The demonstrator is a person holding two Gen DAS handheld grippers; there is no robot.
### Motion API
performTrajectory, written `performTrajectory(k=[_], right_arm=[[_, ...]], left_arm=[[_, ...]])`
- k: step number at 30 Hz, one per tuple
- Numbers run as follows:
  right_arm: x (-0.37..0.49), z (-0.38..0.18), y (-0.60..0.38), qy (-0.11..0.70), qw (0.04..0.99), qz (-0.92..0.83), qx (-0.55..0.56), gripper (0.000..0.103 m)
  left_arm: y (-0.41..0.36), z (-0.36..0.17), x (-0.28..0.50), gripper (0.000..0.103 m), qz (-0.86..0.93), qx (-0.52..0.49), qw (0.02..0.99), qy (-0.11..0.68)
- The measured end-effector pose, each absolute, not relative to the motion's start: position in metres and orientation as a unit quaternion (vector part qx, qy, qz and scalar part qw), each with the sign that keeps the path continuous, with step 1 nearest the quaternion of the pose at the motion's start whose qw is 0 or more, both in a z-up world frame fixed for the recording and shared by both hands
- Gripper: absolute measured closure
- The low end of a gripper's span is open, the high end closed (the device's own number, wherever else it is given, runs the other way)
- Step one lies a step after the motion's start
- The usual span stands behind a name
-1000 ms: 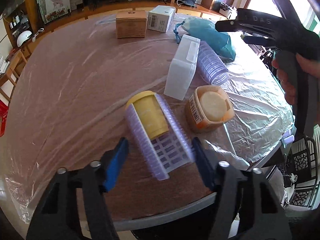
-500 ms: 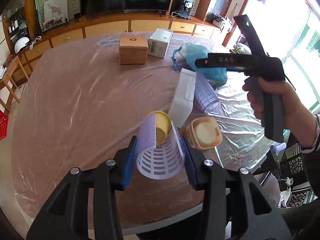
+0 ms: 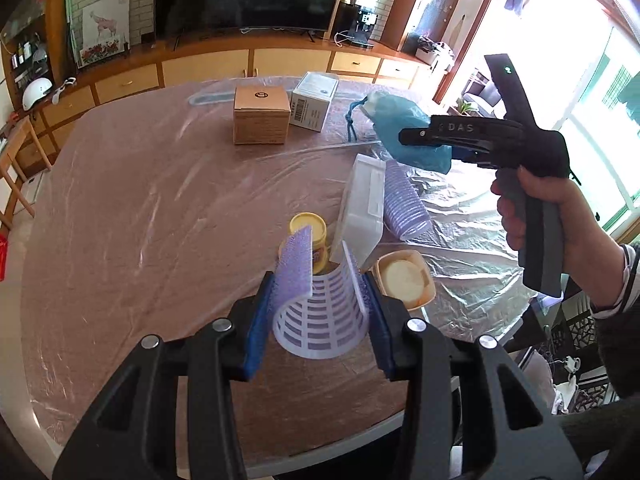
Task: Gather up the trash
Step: 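Grasp the purple hair roller with the left tool while the right tool grasps the blue bag, then carry the hair roller and blue drawstring bag over the trash bin with both tools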
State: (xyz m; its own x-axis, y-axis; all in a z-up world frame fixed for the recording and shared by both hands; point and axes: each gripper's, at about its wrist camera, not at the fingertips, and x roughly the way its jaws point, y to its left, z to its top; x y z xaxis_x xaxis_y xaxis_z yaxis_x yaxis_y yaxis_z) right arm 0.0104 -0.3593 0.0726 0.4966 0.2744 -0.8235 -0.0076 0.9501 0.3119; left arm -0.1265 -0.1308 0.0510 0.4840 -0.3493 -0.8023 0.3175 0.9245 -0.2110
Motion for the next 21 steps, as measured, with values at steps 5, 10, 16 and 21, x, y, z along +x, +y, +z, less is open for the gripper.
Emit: performTrajectory(k=[5,10,16,21], right_arm=[[-0.002,0.084,-0.369,0.480,0.861,0.081,0.149,0.041],[-0.019,0.095,-0.370,0.470,0.864,0.088,0.159,0.041],[-0.047,0.106,-0.368,0.464,0.864,0.106,0.163,0.041],[-0.074,0.114,-0.362,0.467,0.862,0.123,0.154,0.041]], left_arm=[[-0.126,0.052,-0.125,0.059,-0.199,-0.032,0.861,0.467],[-0.123,0.057,-0.124,0.059,-0.197,-0.029,0.866,0.458],[-0.116,0.058,-0.125,0.059,-0.191,-0.029,0.869,0.456],[-0.113,0.055,-0.124,0.059,-0.186,-0.030,0.867,0.461]])
